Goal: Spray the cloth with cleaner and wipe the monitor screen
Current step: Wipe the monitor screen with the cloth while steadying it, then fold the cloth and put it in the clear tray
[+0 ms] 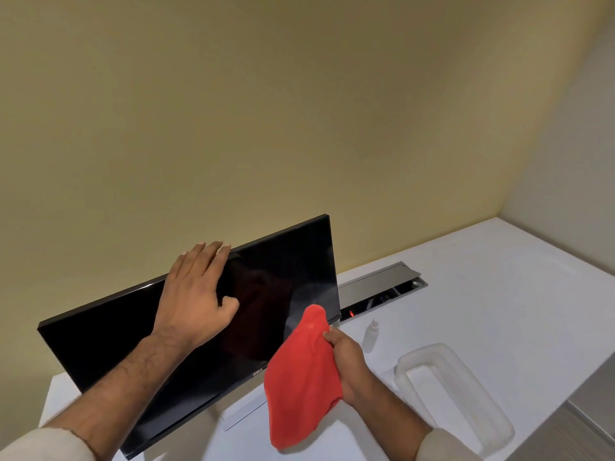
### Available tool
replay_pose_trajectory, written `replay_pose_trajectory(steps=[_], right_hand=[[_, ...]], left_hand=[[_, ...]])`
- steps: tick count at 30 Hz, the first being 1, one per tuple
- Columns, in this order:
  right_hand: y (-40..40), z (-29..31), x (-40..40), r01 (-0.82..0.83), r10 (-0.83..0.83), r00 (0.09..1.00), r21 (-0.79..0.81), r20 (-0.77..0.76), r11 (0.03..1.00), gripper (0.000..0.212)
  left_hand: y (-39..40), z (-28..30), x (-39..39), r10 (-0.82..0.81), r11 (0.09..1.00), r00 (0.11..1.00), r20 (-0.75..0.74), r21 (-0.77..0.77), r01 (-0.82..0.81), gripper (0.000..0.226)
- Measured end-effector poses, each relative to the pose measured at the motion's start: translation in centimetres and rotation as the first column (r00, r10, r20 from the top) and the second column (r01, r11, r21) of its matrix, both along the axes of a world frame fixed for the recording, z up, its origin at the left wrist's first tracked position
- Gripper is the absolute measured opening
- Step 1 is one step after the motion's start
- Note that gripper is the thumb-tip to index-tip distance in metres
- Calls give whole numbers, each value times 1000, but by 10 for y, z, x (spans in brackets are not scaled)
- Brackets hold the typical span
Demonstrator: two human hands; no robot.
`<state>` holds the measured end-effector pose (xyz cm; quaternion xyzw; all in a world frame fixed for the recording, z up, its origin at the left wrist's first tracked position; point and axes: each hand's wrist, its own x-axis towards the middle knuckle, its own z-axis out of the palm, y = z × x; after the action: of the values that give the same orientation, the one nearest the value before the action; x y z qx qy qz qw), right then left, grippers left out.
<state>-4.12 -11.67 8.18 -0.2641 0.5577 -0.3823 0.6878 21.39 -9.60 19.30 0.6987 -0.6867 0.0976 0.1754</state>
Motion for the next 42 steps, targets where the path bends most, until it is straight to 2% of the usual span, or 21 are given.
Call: replay_pose_trajectory(steps=[2,4,6,8,9,10,12,13,14,15,17,18,21,24,26,29,37,42], right_hand=[[1,8,-2,40,-42,997,23,57,999,29],[4,18,-3,59,-62,993,37,104,998,23],[8,26,-2,75,-82,984,45,160,996,20],[13,32,-2,82,-91,974,52,207,995,19],[16,34,-1,83,-93,971,57,221,995,19],[19,36,-1,81,-94,968,62,234,995,21],[26,43,0,71,-90,952,75,292,995,27],[27,46,1,72,-94,936,77,338,994,29],[28,48,1,75,-98,918,73,385,995,30],[30,49,1,73,-93,902,62,422,995,32],[33,49,1,21,-38,890,41,455,999,34],[35,47,2,-26,10,890,28,455,999,32],[40,44,2,-225,195,893,27,406,974,25],[38,38,-4,-330,283,881,61,380,942,38],[33,34,-11,-363,308,862,67,402,929,49],[23,29,-24,-423,365,833,54,415,904,53],[7,21,-52,-473,437,817,1,377,881,53],[-1,25,-65,-551,528,808,18,262,834,38]], left_hand=[[11,-3,-5,-16,997,996,-84,-82,9,78],[27,-13,-12,-39,993,980,-196,-116,17,73],[46,-35,-21,-43,997,941,-335,-68,21,67],[66,-63,-31,3,1000,844,-537,21,9,63],[75,-77,-35,61,996,741,-669,86,-4,64],[81,-88,-41,129,987,579,-805,160,3,63],[93,-99,-55,310,943,147,-939,323,74,42],[97,-102,-63,393,914,-58,-918,383,137,28],[99,-105,-70,462,883,-226,-857,424,200,26],[102,-108,-76,511,858,-366,-778,438,267,36],[110,-112,-83,538,843,-587,-605,384,377,64],[113,-112,-85,533,846,-662,-527,349,403,74],[117,-120,-90,476,875,-806,-353,284,393,87],[118,-128,-98,374,923,-866,-333,223,313,89],[118,-131,-106,330,940,-858,-393,222,260,75],[117,-133,-116,291,952,-814,-502,237,194,49],[120,-135,-121,406,907,-659,-633,366,208,50],[116,-131,-123,403,913,-548,-733,364,185,48]])
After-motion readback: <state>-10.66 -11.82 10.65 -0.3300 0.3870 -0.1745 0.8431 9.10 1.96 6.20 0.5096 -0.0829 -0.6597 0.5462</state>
